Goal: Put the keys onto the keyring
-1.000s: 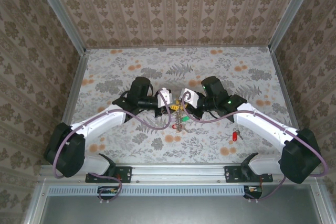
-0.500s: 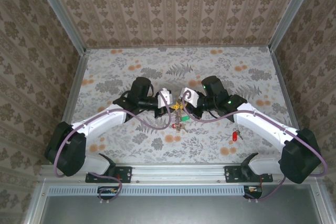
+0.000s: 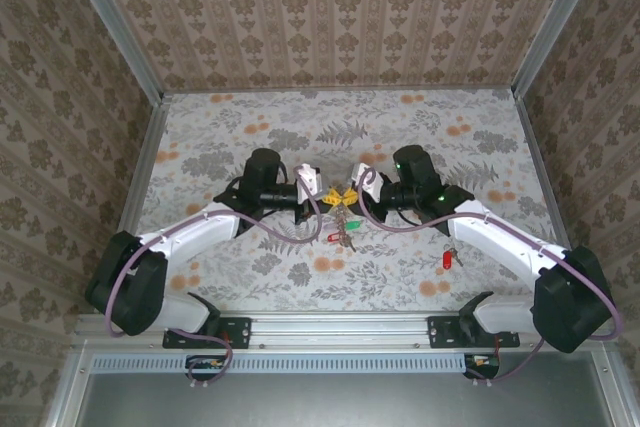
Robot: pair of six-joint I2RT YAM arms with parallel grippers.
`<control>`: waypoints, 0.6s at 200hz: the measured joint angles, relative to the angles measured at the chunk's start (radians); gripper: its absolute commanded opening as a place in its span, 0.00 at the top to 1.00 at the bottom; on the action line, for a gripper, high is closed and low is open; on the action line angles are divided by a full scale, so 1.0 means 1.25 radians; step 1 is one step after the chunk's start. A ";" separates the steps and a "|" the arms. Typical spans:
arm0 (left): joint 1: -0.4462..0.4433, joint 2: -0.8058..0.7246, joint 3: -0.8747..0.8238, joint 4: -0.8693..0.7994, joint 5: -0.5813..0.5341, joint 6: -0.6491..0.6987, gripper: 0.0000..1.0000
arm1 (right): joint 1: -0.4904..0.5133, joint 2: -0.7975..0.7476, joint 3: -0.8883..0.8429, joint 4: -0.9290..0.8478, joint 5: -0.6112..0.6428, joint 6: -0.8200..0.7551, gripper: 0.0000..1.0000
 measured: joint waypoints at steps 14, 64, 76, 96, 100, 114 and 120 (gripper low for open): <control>0.005 0.000 -0.003 0.021 0.012 -0.016 1.00 | -0.006 0.000 -0.006 0.022 -0.018 0.009 0.86; 0.016 0.000 -0.012 0.075 0.033 -0.058 0.96 | -0.024 0.000 -0.012 0.059 -0.062 0.029 1.00; 0.016 0.000 -0.012 0.074 0.032 -0.058 0.89 | -0.025 0.000 -0.012 0.059 -0.063 0.029 1.00; 0.016 -0.001 -0.012 0.056 0.023 -0.040 0.80 | -0.024 0.000 -0.011 0.039 -0.056 0.026 1.00; 0.015 -0.002 -0.012 0.049 0.019 -0.036 0.78 | -0.023 0.000 -0.009 0.030 -0.052 0.025 1.00; 0.011 -0.006 -0.012 0.020 -0.002 -0.018 0.75 | -0.017 0.000 0.005 -0.018 -0.031 0.017 1.00; 0.011 -0.010 -0.012 0.006 -0.012 -0.008 0.75 | -0.014 0.000 0.014 -0.038 -0.022 0.011 1.00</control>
